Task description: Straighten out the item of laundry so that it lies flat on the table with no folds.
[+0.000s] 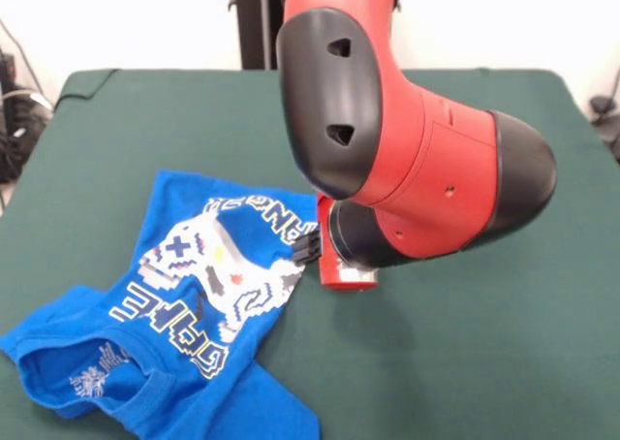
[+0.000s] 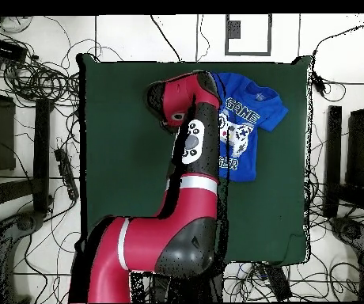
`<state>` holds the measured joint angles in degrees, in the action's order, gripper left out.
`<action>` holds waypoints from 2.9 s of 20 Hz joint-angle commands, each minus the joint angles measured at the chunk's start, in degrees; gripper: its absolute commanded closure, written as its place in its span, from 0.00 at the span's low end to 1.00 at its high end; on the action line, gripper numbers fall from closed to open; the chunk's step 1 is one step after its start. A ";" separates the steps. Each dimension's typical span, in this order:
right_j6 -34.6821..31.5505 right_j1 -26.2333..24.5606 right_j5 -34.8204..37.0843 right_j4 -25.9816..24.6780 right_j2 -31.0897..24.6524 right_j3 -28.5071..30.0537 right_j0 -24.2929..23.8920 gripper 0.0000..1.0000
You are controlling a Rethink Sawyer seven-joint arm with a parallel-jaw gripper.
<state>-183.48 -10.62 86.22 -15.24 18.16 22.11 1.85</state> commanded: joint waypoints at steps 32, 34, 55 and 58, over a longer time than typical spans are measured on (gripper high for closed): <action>12.67 15.75 4.27 -6.37 5.83 20.50 1.09 1.00; 12.95 16.03 1.07 -6.07 4.29 20.77 0.03 1.00; 1.98 15.71 -25.85 4.05 -6.24 25.45 -3.97 0.00; 2.19 16.38 -26.58 5.53 -7.49 26.77 -4.56 0.00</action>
<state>-183.48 6.41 62.52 -15.20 20.60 38.62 -3.30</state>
